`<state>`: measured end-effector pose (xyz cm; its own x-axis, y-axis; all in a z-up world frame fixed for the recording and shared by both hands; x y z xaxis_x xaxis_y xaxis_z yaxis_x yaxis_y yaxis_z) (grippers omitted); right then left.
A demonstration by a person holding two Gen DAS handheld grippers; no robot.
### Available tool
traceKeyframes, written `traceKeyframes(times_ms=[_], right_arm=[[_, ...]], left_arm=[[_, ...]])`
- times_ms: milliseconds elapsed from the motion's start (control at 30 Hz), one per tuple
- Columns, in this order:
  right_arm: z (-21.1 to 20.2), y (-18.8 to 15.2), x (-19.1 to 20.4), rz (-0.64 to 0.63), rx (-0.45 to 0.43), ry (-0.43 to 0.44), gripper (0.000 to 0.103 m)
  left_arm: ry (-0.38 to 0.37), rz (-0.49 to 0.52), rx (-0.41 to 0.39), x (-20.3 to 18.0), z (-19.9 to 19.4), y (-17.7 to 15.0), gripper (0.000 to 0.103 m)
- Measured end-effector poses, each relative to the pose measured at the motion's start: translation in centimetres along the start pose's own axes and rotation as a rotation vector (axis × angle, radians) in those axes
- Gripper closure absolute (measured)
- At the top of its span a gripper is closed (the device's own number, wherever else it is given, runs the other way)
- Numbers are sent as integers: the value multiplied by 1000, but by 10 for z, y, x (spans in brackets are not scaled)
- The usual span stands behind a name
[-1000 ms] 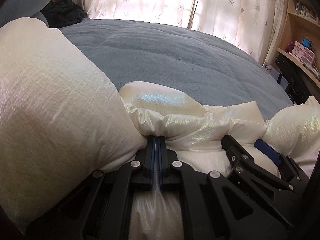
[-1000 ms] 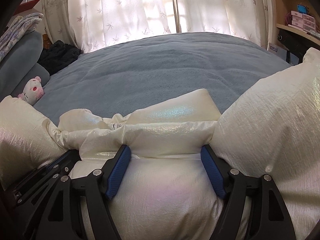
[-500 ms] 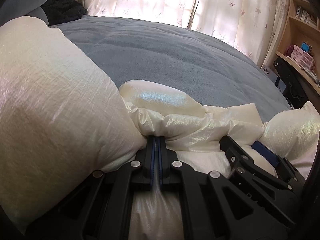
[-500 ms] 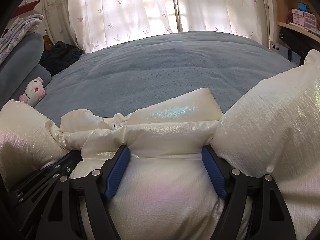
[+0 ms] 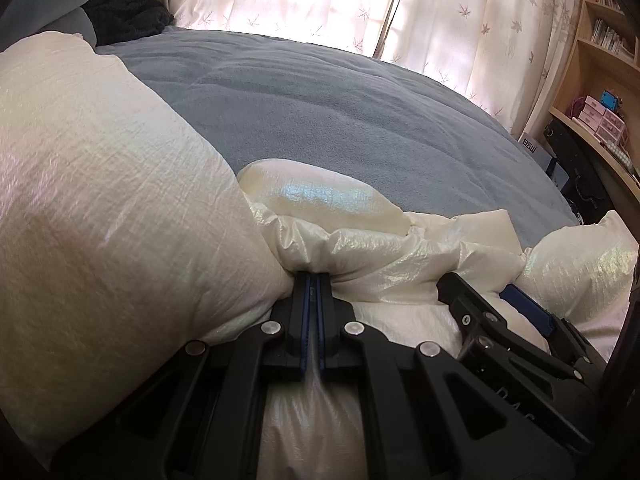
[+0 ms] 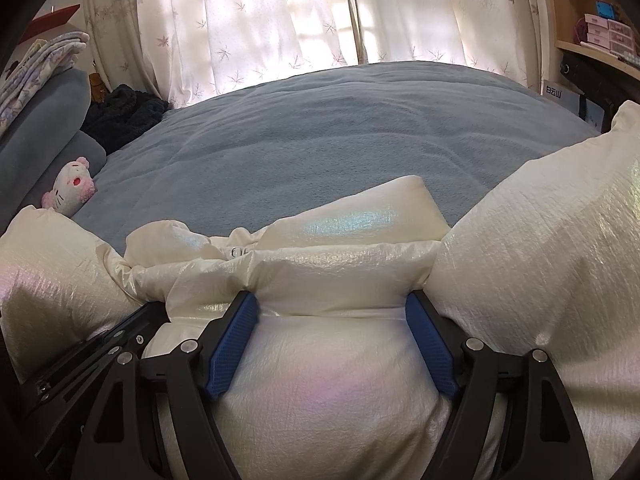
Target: Fold large clothes
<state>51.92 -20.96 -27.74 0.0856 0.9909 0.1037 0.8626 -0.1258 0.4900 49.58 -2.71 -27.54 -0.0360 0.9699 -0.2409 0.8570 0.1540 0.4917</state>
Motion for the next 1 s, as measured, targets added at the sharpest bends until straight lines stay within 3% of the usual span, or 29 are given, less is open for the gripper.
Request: traceKeyframes(times_ms=[200, 300, 433, 500, 567, 633, 767, 867, 1000], right_arm=[[0, 1, 1, -1, 22, -6, 24], [1, 4, 2, -21, 94, -16, 24], [-15, 11, -3, -41, 180, 9, 29], [-35, 23, -19, -35, 150, 6, 29], [-56, 39, -52, -22, 88, -63, 29], [-65, 46, -92, 30, 73, -114, 29], [-58, 40, -159, 211, 88, -85, 29], [-46, 32, -170, 281, 77, -20, 29], [-32, 31, -159, 237, 73, -78, 28]], left_arm=[[38, 17, 46, -1, 0, 3, 102], [87, 64, 135, -5, 0, 8, 102], [65, 74, 263, 3, -12, 24, 102], [91, 75, 250, 18, -25, 39, 102], [180, 94, 196, 41, -39, 54, 102], [225, 99, 189, 62, -40, 57, 102], [225, 63, 194, 84, -28, 51, 102], [268, 87, 160, 80, -19, 45, 102], [328, 113, 129, 73, -6, 41, 102]])
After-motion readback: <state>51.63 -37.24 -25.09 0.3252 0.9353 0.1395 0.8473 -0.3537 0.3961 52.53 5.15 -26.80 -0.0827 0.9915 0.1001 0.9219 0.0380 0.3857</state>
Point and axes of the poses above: each gripper's, at about its wrist camera, not at the fingertips, and z roughly the way its jaws point, x to its left, y to its top, the point moved 10 cm from there along z, roughly the way its jaws point, and after that the axes turned 14 degrees about x, right-handed, at the moved point
